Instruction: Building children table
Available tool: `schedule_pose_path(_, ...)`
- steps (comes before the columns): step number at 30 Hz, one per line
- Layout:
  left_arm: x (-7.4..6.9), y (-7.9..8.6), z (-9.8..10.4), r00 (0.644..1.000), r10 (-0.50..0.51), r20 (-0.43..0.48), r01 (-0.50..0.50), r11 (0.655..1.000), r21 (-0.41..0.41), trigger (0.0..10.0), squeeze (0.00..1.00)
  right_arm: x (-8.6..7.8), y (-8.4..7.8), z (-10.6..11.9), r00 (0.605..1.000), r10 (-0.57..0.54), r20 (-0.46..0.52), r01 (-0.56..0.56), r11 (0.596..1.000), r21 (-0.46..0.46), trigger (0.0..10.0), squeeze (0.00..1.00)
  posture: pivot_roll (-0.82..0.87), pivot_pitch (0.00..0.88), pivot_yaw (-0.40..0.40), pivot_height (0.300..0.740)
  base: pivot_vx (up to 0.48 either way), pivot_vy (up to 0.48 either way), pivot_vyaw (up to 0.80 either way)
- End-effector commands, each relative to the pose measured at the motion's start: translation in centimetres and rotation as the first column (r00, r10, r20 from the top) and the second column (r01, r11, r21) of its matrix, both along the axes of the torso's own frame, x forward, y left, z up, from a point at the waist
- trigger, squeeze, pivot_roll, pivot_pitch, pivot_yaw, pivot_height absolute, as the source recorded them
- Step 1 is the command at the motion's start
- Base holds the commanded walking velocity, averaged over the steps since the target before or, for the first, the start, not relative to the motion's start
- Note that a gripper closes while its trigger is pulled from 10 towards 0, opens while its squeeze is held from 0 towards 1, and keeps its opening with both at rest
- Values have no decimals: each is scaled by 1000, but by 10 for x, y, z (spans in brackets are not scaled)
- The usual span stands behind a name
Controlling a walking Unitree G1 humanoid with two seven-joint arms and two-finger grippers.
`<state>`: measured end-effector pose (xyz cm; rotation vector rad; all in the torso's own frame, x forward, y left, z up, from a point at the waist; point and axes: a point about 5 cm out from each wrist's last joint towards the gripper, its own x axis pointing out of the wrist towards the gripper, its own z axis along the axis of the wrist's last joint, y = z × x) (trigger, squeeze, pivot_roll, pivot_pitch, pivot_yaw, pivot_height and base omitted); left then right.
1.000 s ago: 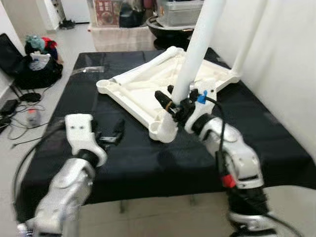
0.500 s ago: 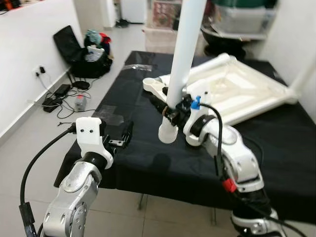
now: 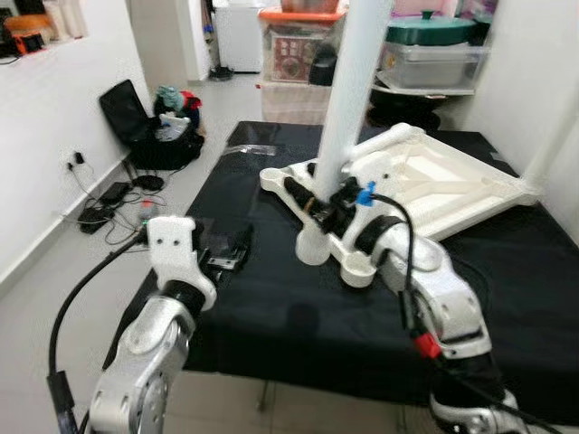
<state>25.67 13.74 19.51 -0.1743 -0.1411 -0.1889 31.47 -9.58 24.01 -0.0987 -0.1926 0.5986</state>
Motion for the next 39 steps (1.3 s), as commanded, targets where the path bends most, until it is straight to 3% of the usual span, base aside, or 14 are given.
schedule_pose_path(1,1,1,-2,1000,6,-6,-6,1000,-3,10000,0,1,5,1,1000,-9,2,9,1000,-10,10000,0,-3,23,-9,740,334,0,0)
schedule_pose_path(12,2,-6,0,1000,-12,5,12,1000,-7,10000,0,-1,7,1,1000,20,-6,-20,1000,10,10000,0,-4,22,-5,740,265,0,0)
schedule_pose_path(15,-1,-12,-2,997,-74,-5,74,996,-54,10000,0,-1,8,1,1000,23,-6,-23,1000,4,10000,0,-4,23,-5,740,0,0,0)
schedule_pose_path(18,-2,-13,-7,995,-93,-37,91,995,-43,10000,0,-1,8,1,1000,20,-7,-20,1000,1,10000,0,-6,23,-4,740,0,-314,0)
schedule_pose_path(29,-4,-14,-8,996,-84,-36,82,995,-54,10000,0,-1,7,0,1000,24,-16,-25,999,-24,10000,0,-7,32,-7,740,0,-461,0)
schedule_pose_path(39,-5,-9,-22,991,-12,-130,6,999,-48,10000,0,-1,10,-3,995,87,-41,-91,989,-116,10000,0,-7,44,-3,740,0,0,0)
